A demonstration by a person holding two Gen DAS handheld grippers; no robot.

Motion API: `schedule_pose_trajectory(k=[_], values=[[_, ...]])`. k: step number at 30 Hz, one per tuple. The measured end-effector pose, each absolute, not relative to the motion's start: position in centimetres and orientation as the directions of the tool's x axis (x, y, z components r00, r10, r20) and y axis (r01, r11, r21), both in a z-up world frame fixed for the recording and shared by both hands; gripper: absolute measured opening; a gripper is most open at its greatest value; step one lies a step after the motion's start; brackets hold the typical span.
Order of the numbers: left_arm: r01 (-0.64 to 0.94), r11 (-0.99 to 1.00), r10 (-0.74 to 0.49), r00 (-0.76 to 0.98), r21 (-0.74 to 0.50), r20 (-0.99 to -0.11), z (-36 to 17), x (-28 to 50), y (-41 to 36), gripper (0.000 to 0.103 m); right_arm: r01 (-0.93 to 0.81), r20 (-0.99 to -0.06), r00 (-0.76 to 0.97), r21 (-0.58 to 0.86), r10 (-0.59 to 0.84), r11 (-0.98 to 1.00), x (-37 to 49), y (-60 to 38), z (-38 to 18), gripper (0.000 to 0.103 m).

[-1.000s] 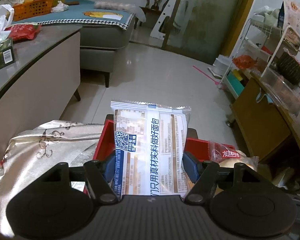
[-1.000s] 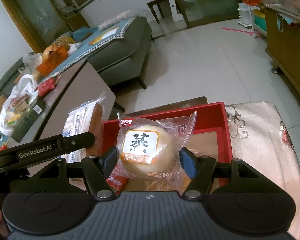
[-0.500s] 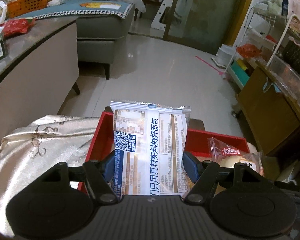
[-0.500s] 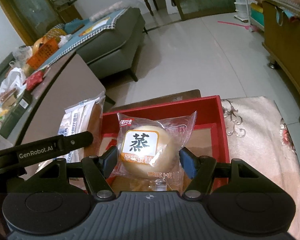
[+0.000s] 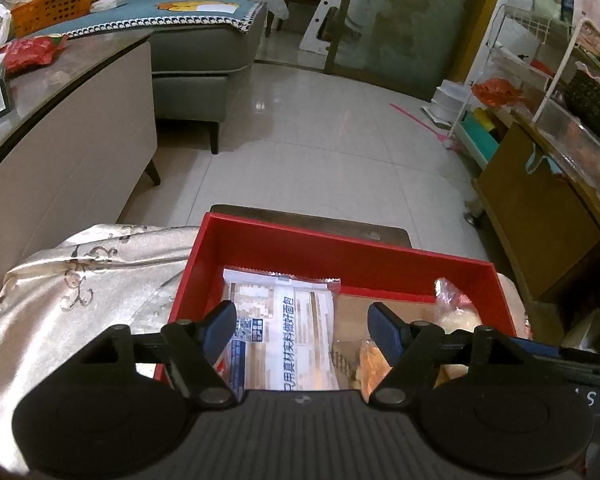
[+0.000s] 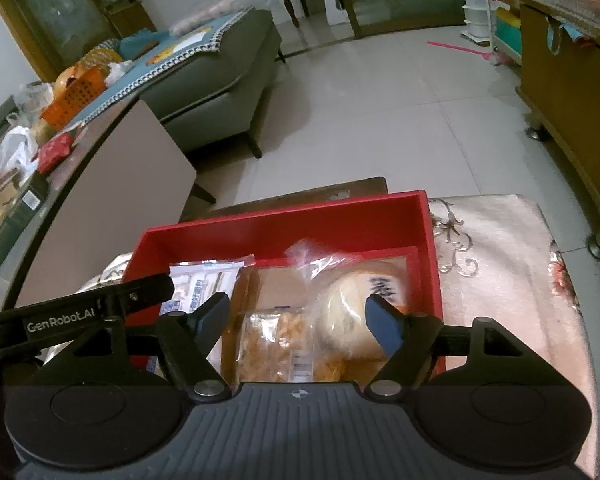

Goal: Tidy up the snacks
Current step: 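Lower both snacks into the red box and open both grippers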

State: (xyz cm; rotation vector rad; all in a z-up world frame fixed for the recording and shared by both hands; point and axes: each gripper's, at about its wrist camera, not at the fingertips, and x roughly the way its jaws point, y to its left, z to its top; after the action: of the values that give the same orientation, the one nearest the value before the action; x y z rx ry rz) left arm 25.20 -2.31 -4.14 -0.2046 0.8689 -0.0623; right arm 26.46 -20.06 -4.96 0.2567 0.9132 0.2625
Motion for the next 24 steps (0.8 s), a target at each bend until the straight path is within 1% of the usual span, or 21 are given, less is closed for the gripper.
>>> schedule_pose_trajectory(k=[6, 16, 24], values=[[-0.028, 0.975, -0.148, 0.652, -0.218, -0.744, -3.2, 23.8, -1.9, 0.066, -0.127, -0.741, 0.582, 0.325, 0.336, 0.937, 25.5, -19.9, -4.4, 0.084], [-0.04, 0.977, -0.134, 0.646, -0.208, -0.751, -3.0, 22.4, -1.3, 0.066, -0.141, -0.743, 0.579, 0.315, 0.337, 0.938, 24.0, -19.6, -3.9, 0.087], [-0.041, 0.985, -0.107, 0.628, -0.17, -0.771, -3.4, 20.2, 0.2, 0.066, -0.159, -0.753, 0.565, 0.3, 0.336, 0.94, 22.8, -19.2, -3.9, 0.088]])
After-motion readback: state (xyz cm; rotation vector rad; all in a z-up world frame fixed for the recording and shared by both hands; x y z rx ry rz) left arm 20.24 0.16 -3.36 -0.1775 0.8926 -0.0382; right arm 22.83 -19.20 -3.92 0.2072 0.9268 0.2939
